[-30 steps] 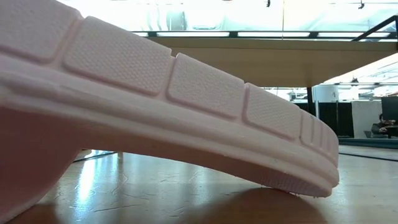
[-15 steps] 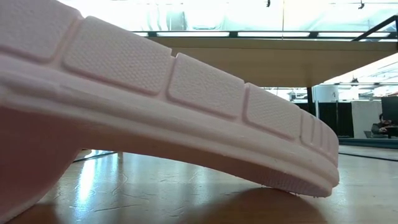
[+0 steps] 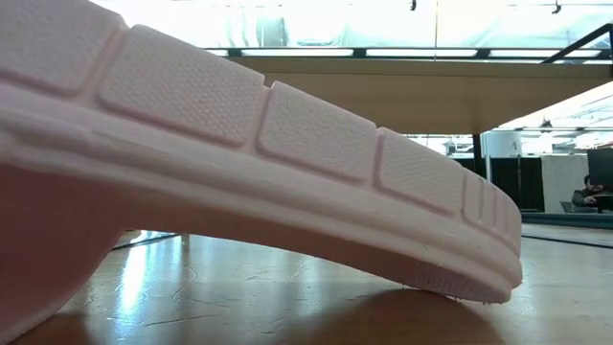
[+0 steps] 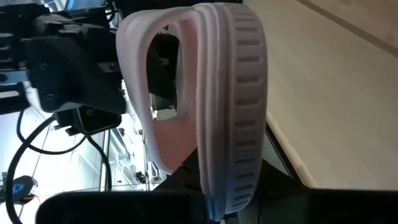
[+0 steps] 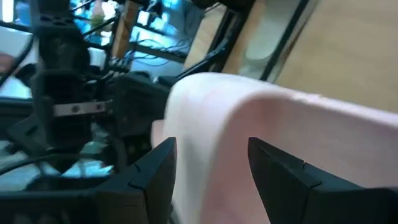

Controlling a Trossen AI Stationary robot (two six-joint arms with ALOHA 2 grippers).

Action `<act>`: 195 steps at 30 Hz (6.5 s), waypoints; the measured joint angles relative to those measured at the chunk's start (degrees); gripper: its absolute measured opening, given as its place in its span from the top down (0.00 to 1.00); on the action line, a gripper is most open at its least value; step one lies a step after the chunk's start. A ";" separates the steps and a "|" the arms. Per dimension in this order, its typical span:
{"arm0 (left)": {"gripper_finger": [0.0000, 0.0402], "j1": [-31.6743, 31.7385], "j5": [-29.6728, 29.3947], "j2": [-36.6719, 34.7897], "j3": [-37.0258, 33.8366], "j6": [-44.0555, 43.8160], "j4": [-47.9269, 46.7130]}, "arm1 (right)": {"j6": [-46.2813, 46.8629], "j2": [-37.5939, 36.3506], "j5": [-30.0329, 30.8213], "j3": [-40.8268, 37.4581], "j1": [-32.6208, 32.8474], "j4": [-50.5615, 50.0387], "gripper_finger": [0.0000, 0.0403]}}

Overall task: Pick and place slides into the shelf
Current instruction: Put the right pink slide on the shelf

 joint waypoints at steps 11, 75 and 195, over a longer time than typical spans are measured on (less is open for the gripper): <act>0.78 0.02 -2.03 0.00 -0.85 -7.40 0.09 | -1.07 0.03 -0.08 -0.01 0.04 -0.17 0.83; 0.57 -2.24 -5.41 -0.57 -4.74 -39.23 -0.34 | 51.02 3.69 45.93 -17.54 6.34 -14.80 0.97; 1.00 47.28 74.61 8.54 11.31 -58.82 -10.05 | 15.14 -12.50 9.55 -28.05 1.04 -36.39 0.97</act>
